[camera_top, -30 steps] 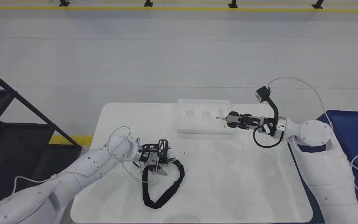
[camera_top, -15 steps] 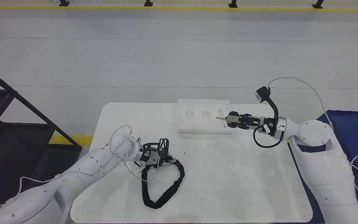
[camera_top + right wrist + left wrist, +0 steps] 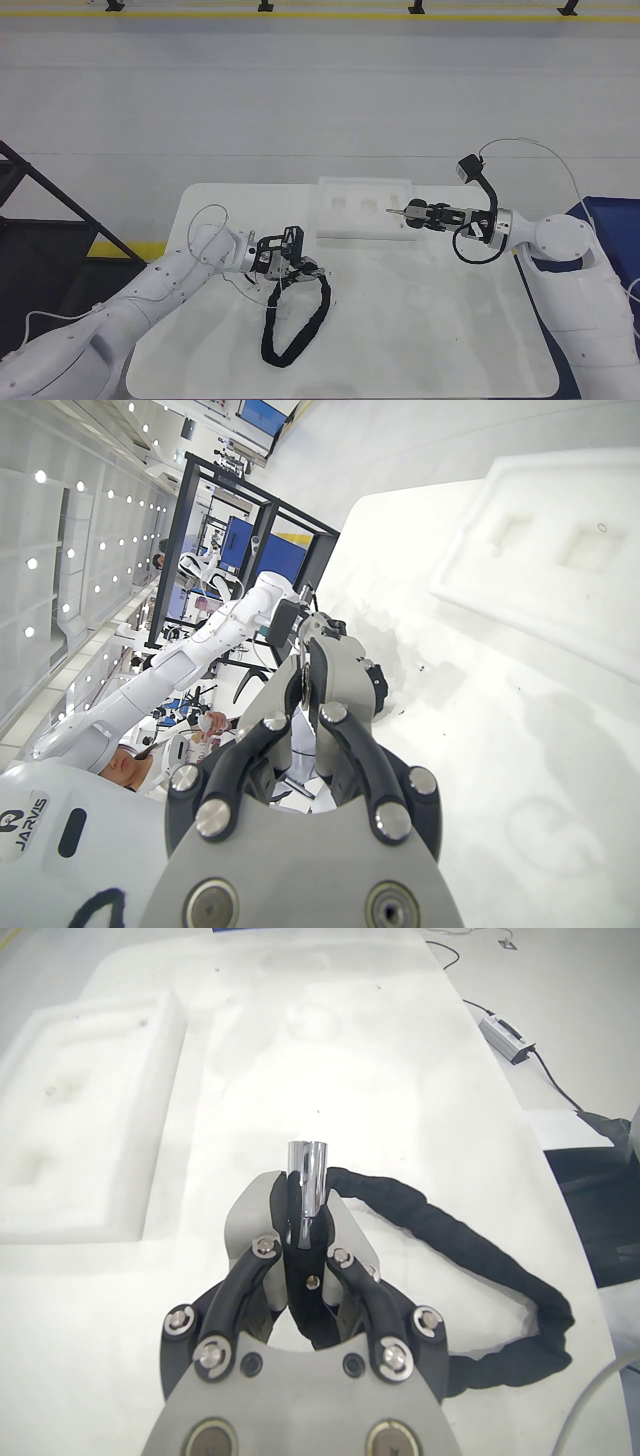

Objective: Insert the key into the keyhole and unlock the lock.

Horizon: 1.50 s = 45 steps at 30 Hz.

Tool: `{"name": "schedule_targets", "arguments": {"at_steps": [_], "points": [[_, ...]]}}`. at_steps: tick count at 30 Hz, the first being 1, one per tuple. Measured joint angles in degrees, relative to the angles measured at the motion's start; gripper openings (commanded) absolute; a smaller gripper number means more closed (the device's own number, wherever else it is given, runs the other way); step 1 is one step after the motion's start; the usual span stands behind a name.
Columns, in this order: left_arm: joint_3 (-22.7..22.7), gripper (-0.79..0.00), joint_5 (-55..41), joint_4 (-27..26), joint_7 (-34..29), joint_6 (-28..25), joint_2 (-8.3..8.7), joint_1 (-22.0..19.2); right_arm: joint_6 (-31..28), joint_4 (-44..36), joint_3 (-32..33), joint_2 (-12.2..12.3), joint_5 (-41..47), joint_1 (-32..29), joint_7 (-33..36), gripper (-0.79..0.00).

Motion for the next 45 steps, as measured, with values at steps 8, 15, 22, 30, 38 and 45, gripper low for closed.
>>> {"name": "schedule_targets", "arguments": {"at_steps": [8,15,22,30,38,45], "points": [[-4.09,-0.785,0.23,-9.31,7.35,0.0,2.98,0.35,5.41,-6.16,-0.02,0.67,-7.49,-1.37,-0.88,-0.785],[-8.2,-0.785,0.95,-14.24,14.73,0.02,4.88,1.47,13.26,-19.41,5.33,2.24,-10.42,-6.6,2.53,-0.785],[-10.32,-0.785,1.72,-16.68,18.98,0.07,4.59,1.46,16.85,-26.32,10.94,3.36,-7.57,-6.84,7.1,-0.785],[-6.0,-0.785,-0.92,-13.53,20.92,0.02,0.69,-1.62,19.16,-29.51,11.7,4.11,-7.66,-4.66,9.67,-0.785],[-4.8,-0.785,-2.43,-12.09,20.9,0.04,-0.89,-2.72,19.15,-29.46,11.7,4.1,-7.65,-4.66,9.63,-0.785],[-4.8,-0.785,-2.42,-12.09,20.9,0.04,-0.89,-2.72,19.15,-29.47,11.69,4.1,-7.65,-4.66,9.63,-0.785]]}}
